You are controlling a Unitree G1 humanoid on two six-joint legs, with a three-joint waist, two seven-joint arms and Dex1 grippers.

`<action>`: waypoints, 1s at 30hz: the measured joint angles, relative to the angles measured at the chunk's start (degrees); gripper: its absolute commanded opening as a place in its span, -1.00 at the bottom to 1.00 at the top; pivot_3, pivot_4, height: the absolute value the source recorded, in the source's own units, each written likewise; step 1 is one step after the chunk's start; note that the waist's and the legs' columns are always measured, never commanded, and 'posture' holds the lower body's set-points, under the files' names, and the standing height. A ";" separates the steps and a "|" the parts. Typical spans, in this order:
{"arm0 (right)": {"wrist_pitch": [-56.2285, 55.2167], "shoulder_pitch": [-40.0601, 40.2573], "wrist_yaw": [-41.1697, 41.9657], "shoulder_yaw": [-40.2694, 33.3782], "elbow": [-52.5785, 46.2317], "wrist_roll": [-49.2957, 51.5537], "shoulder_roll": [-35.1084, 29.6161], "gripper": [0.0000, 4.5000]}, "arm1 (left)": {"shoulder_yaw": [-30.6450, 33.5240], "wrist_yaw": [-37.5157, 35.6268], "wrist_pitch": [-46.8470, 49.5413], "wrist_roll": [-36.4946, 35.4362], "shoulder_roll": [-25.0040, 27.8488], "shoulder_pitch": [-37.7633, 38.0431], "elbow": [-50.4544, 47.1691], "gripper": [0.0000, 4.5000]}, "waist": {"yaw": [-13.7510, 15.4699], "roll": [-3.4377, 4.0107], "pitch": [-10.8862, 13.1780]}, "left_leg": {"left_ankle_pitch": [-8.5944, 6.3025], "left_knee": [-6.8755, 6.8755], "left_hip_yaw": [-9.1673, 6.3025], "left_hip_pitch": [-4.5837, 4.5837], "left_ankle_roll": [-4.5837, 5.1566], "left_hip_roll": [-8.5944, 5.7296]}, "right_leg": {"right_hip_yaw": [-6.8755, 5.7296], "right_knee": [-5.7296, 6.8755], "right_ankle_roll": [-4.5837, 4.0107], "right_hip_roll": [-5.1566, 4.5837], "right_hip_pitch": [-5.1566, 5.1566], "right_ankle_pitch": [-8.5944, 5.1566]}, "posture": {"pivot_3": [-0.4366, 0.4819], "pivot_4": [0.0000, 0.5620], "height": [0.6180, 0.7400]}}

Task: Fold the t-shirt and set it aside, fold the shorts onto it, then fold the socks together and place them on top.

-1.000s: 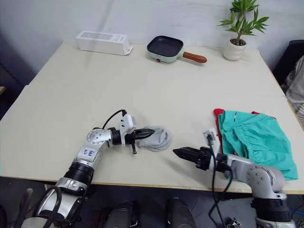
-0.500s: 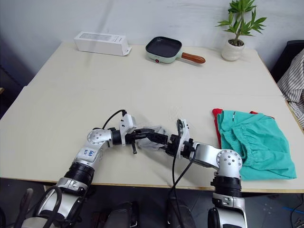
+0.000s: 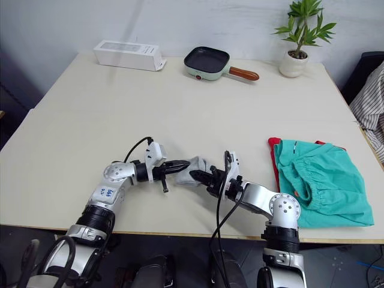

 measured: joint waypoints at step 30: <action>-32.81 26.36 2.90 -28.23 -2.84 14.22 -19.11 -0.38 | 7.06 -4.06 23.08 -22.26 11.61 6.10 -36.38 1.00 | 0.72 0.40 0.25 | 0.01 -0.24 0.34 -0.24 0.10 -0.28 | 0.52 -0.16 0.30 0.00 -0.51 0.08 | -0.05 -0.47 1.00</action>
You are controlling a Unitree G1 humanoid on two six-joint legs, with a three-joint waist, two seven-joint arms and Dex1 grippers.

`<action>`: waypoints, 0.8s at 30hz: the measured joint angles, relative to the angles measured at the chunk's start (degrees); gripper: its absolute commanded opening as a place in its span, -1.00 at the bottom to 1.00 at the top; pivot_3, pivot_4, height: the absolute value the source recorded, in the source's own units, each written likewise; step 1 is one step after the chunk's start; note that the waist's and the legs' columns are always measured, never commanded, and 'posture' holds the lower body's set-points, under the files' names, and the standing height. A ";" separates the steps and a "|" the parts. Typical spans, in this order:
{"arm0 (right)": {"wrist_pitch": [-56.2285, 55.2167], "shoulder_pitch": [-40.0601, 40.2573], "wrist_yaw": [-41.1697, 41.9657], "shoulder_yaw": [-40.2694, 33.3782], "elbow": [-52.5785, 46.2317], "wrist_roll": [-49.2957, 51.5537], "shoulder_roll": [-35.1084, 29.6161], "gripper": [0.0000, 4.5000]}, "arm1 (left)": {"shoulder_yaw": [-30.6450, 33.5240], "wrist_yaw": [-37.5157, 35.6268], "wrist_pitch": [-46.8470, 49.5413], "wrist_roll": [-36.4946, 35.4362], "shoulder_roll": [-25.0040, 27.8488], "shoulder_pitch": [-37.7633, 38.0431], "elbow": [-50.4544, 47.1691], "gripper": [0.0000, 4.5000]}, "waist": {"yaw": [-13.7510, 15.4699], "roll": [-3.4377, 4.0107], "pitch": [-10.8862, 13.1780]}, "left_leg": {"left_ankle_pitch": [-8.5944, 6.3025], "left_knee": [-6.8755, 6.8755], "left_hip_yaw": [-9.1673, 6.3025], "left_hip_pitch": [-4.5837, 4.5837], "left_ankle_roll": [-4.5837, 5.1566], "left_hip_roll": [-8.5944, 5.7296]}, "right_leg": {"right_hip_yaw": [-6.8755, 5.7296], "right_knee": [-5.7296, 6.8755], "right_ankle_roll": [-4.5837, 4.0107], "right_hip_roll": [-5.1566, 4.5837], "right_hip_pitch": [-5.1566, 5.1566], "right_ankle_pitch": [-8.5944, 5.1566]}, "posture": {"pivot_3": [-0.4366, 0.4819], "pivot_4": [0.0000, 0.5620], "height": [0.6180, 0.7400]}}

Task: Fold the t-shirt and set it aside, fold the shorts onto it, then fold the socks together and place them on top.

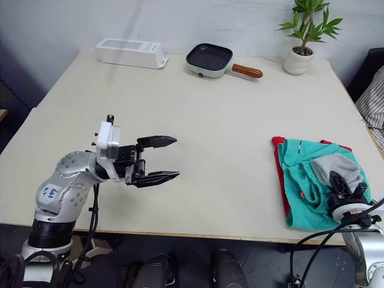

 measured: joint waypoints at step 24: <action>-30.58 -6.78 72.80 21.07 3.11 -61.86 -37.69 0.97 | 11.79 2.34 -11.87 13.07 14.78 20.27 5.40 1.00 | -0.95 -0.30 0.33 | 0.01 -0.48 0.29 0.16 0.04 -0.03 | 0.29 -0.67 0.00 0.00 -0.05 0.13 | -0.05 -0.47 1.00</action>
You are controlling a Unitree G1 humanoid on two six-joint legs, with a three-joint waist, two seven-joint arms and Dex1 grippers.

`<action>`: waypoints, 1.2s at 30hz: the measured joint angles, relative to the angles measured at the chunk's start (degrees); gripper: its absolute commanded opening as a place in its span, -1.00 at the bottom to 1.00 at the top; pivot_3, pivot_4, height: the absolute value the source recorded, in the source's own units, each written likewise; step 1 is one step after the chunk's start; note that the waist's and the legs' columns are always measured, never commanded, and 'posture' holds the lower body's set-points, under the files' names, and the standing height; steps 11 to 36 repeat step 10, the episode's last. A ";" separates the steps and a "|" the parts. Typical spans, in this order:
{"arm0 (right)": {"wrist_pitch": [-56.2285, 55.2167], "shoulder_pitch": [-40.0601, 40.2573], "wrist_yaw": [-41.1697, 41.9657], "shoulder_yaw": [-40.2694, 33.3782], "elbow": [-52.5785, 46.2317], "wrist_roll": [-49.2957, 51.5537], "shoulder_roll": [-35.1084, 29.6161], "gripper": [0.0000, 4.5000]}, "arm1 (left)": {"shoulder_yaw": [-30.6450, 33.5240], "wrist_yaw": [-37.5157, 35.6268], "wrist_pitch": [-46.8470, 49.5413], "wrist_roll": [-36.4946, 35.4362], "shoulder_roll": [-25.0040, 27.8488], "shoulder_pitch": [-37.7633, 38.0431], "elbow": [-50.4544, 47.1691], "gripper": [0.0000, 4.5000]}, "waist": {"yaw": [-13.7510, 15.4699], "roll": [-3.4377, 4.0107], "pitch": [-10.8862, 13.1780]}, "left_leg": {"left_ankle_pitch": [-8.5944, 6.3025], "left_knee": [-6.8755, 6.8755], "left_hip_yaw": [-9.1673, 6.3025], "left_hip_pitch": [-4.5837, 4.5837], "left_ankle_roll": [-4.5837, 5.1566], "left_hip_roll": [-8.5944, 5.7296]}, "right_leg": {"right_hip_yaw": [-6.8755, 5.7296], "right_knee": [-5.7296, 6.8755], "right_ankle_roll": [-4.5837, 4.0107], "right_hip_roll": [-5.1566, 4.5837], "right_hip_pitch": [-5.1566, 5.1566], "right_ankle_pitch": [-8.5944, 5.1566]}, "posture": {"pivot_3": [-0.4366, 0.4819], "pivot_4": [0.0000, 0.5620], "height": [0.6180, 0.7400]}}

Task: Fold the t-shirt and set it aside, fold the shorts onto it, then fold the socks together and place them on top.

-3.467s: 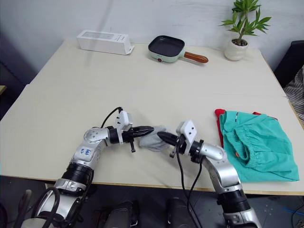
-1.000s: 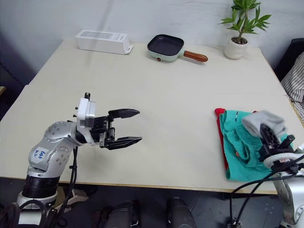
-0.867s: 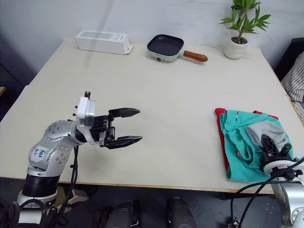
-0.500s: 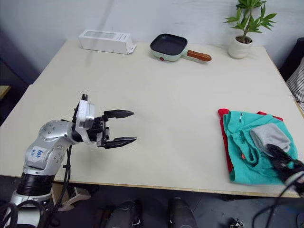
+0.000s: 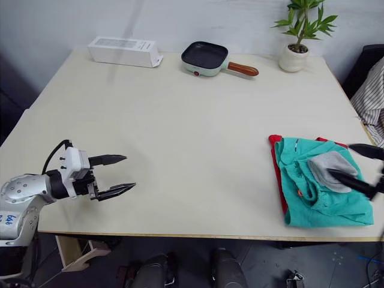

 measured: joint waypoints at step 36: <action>-16.74 -17.17 11.72 25.89 8.64 -14.51 22.65 0.97 | 1.12 5.78 -7.78 4.81 -2.07 1.96 3.69 1.00 | 1.62 0.03 0.03 | 0.01 0.12 0.13 -0.09 -0.19 -0.04 | -0.12 0.17 0.01 -0.19 -0.08 -0.05 | -0.05 -0.47 1.00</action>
